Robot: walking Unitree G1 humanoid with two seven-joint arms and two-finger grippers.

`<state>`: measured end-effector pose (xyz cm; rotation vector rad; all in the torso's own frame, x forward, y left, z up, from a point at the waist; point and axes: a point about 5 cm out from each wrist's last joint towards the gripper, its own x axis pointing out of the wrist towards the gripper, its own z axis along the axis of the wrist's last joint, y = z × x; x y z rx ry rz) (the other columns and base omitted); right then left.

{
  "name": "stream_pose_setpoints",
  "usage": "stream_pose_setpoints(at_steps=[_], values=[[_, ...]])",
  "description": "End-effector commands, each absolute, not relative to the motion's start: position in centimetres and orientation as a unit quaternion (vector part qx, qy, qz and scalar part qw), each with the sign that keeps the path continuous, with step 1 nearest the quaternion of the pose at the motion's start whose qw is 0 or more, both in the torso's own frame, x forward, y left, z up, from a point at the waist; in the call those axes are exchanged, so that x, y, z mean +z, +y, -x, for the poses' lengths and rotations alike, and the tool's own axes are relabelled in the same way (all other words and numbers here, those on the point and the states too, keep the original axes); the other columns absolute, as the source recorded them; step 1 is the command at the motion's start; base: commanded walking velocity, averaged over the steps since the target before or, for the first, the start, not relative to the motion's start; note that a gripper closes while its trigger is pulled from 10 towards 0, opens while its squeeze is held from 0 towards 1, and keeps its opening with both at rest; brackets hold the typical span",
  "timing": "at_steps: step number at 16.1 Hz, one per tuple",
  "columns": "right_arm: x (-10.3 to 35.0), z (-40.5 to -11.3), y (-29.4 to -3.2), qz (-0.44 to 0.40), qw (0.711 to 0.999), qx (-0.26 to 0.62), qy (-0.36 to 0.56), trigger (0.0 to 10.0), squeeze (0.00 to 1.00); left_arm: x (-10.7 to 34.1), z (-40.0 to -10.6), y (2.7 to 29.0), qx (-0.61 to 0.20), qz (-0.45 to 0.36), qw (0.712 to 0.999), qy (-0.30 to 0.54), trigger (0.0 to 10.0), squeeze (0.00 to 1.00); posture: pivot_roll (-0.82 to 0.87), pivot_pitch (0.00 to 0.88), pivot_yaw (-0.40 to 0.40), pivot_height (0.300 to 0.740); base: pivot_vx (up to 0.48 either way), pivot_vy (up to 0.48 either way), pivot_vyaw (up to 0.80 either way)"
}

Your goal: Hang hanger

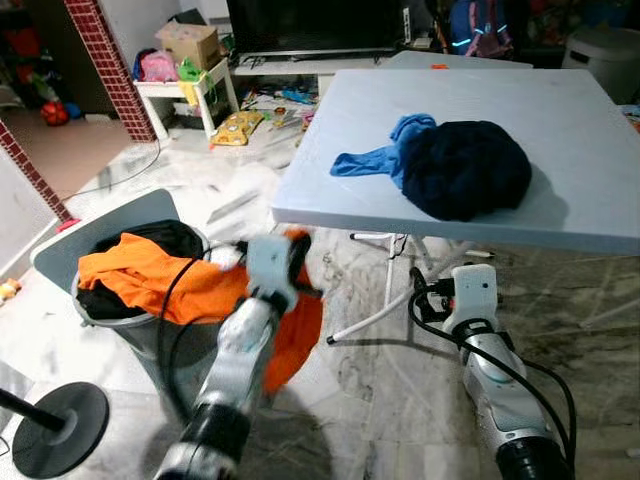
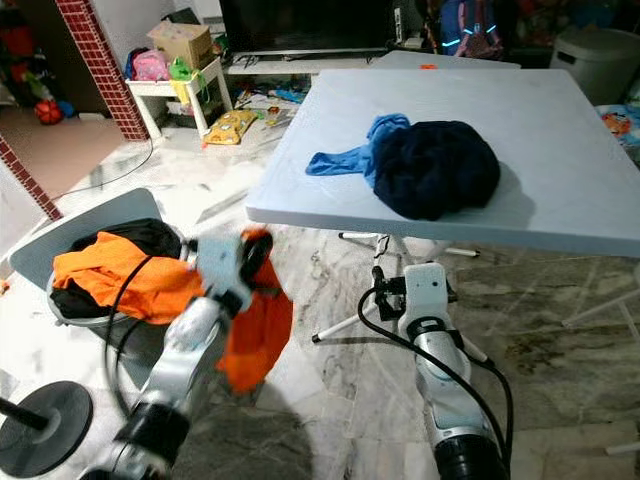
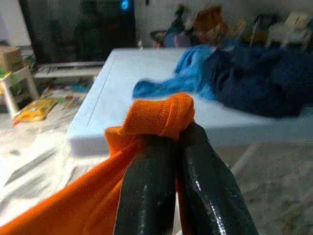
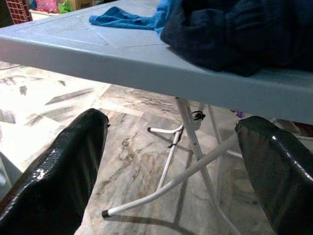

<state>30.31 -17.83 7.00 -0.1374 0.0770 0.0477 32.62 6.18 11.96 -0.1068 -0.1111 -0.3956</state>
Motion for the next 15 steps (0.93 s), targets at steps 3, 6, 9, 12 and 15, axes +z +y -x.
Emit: stream_pose_setpoints(at_steps=[3, 6, 9, 12, 15], values=[[7.9, -31.3, -17.1, 0.075, 0.996, 0.038, 0.022, 10.0, 0.00, 17.7, -33.6, 2.2, -0.288, 0.073, 0.945, -0.135, 10.0, 0.00, -0.16, 0.000, 0.075, 0.740, 0.000, 0.000, 0.00], [8.1, -31.5, -17.3, 0.076, 0.996, 0.033, 0.018, 10.0, 0.00, 19.5, -33.4, 1.2, -0.314, 0.079, 0.932, -0.163, 10.0, 0.00, -0.17, 0.000, 0.079, 0.740, 0.000, 0.000, 0.00], [7.5, -30.9, -17.3, 0.075, 0.996, 0.029, 0.025, 10.0, 0.00, 19.4, -33.1, 1.9, -0.308, 0.115, 0.931, -0.157, 10.0, 0.00, -0.17, 0.000, 0.082, 0.740, 0.000, 0.000, 0.00], [7.3, -30.8, -17.1, 0.076, 0.996, 0.032, 0.025, 10.0, 0.00, 13.6, -32.9, 5.8, -0.247, 0.058, 0.965, -0.071, 10.0, 0.00, -0.16, 0.000, 0.085, 0.740, 0.000, 0.000, 0.00], [7.5, -30.7, -18.0, 0.078, 0.997, 0.017, 0.023, 10.0, 0.00, 7.9, -30.7, 11.3, -0.160, 0.025, 0.987, 0.019, 10.0, 0.00, -0.15, 0.000, 0.088, 0.740, 0.000, 0.000, 0.00]])
